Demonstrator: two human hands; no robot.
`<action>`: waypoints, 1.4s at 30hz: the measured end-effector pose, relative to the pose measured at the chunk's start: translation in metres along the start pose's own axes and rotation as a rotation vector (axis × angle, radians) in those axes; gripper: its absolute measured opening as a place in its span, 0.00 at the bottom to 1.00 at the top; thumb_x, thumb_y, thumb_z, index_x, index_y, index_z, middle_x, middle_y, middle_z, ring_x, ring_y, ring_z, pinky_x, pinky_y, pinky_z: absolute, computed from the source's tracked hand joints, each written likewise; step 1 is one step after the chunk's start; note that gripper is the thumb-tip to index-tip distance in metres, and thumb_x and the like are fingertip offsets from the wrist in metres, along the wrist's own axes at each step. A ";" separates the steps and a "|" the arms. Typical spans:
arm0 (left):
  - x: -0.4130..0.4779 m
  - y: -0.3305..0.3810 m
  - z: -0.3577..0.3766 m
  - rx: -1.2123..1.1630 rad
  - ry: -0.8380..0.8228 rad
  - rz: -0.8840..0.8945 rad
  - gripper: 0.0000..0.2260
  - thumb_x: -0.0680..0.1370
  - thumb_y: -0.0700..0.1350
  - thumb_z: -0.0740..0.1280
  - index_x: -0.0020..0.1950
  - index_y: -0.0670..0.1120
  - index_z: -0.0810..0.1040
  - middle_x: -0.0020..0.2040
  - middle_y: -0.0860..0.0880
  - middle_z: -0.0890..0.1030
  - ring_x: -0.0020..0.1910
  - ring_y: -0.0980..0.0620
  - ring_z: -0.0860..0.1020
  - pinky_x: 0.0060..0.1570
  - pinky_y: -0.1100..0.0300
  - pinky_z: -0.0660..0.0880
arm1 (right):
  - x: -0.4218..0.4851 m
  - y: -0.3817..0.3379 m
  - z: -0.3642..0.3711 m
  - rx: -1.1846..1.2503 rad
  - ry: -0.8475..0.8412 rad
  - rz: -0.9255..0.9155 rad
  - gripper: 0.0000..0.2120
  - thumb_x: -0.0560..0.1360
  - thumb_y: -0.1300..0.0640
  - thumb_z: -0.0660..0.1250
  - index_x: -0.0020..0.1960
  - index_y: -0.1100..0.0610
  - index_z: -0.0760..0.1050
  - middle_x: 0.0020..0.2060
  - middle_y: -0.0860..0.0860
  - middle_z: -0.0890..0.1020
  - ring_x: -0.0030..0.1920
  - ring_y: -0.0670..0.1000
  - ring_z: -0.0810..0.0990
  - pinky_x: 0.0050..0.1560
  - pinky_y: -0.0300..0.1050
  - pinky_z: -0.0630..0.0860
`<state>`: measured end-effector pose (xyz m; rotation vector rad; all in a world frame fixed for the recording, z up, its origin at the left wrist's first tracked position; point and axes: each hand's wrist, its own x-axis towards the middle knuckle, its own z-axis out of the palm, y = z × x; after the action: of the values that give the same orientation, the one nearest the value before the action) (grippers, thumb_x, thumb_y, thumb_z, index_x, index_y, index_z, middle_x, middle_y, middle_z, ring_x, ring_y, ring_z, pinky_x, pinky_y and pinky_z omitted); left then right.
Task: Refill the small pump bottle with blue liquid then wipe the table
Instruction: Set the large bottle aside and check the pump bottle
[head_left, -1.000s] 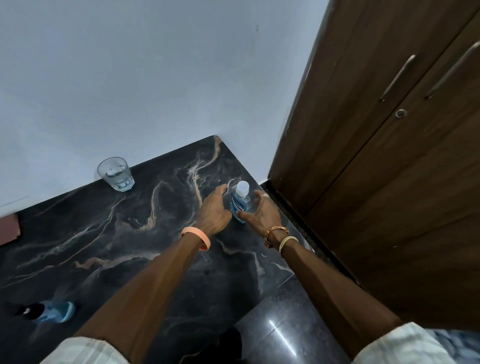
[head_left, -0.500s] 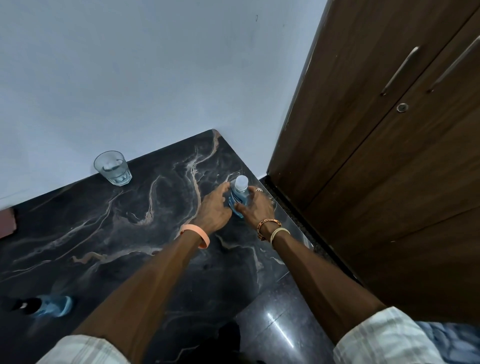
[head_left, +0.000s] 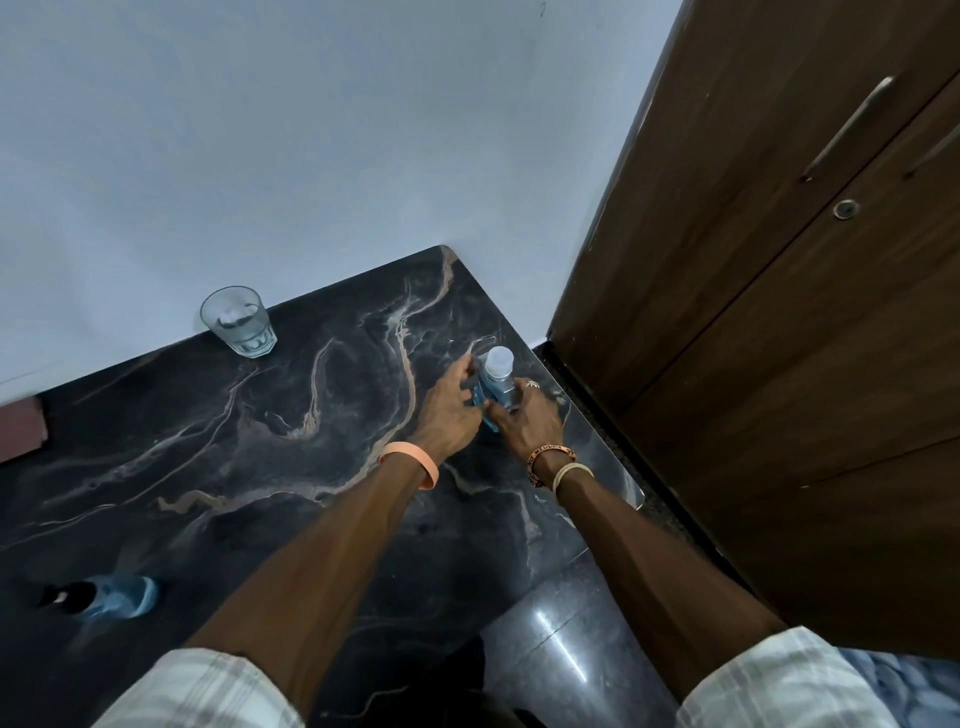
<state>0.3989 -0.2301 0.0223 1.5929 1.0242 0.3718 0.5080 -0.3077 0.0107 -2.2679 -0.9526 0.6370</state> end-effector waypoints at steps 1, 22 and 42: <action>0.001 -0.001 -0.001 0.015 0.017 0.026 0.27 0.74 0.28 0.66 0.71 0.47 0.70 0.65 0.49 0.77 0.66 0.43 0.75 0.65 0.46 0.75 | 0.001 0.000 0.001 0.003 0.007 -0.001 0.20 0.74 0.48 0.71 0.61 0.57 0.75 0.56 0.55 0.82 0.55 0.57 0.81 0.49 0.44 0.72; 0.030 0.031 -0.072 -0.225 0.111 -0.068 0.28 0.73 0.24 0.67 0.69 0.44 0.74 0.61 0.46 0.81 0.61 0.44 0.80 0.63 0.45 0.77 | 0.047 -0.065 0.018 0.009 0.000 -0.177 0.12 0.74 0.48 0.71 0.52 0.55 0.75 0.49 0.54 0.83 0.48 0.55 0.80 0.43 0.41 0.69; 0.143 0.046 -0.159 -0.301 0.159 -0.101 0.32 0.70 0.21 0.65 0.72 0.39 0.70 0.55 0.48 0.81 0.58 0.46 0.81 0.52 0.53 0.82 | 0.173 -0.151 0.060 -0.023 -0.041 -0.263 0.17 0.75 0.50 0.71 0.58 0.59 0.75 0.54 0.55 0.82 0.52 0.56 0.80 0.53 0.48 0.77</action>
<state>0.3860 -0.0176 0.0723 1.2526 1.1080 0.5629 0.5081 -0.0715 0.0361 -2.1061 -1.2575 0.5607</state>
